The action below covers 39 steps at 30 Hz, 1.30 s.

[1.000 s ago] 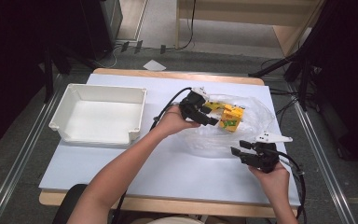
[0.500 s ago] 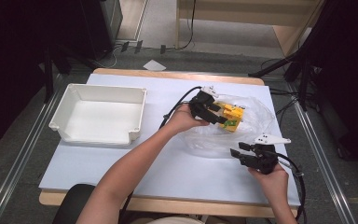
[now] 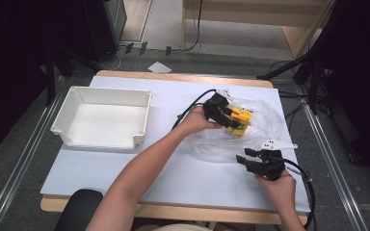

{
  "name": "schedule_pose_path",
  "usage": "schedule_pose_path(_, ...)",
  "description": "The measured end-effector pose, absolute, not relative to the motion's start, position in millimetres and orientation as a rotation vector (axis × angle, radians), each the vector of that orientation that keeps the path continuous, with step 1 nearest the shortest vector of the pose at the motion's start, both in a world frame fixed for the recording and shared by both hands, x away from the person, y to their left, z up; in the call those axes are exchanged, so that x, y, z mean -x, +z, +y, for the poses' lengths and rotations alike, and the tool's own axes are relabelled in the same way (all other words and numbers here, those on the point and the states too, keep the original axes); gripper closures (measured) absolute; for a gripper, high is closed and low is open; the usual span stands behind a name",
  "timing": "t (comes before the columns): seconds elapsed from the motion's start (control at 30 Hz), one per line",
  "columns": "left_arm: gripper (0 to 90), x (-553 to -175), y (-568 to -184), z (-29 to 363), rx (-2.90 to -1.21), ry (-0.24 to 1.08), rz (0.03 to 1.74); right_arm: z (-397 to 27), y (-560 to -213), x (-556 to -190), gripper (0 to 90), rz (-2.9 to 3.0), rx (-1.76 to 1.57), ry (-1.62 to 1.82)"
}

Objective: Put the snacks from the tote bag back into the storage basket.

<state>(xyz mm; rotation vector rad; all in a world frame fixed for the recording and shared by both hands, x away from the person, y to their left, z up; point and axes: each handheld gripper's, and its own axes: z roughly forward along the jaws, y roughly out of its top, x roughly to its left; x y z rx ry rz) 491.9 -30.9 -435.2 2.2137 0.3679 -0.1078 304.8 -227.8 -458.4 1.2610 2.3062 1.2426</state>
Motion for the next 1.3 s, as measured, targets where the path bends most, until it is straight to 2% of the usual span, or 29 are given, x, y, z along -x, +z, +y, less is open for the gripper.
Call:
schedule_pose_path(0.33, 32.6, -489.4, -437.8, -42.5, -2.212, -0.095, 0.353, -226.1, -462.0, -307.7, 51.4, 2.321, -1.261, 1.231)
schedule_pose_path(0.4, 37.4, -486.0, -436.9, -43.9, -2.235, -0.051, 0.347, -226.3, -461.7, -307.6, 51.4, 2.318, -1.263, 1.232)
schedule_pose_path(0.5, 47.3, -484.5, -435.7, -42.8, -2.247, -0.061, 0.356, -225.9, -462.2, -307.7, 51.4, 2.322, -1.267, 1.235)
schedule_pose_path(0.9, 52.3, -482.6, -429.6, -44.1, -2.277, -0.032, 0.435, -226.1, -462.3, -307.6, 51.6, 2.319, -1.259, 1.248)
schedule_pose_path(1.3, 52.9, -479.1, -410.9, -36.3, -2.273, -0.04, 0.456, -225.7, -460.6, -306.0, 51.7, 2.316, -1.249, 1.269)
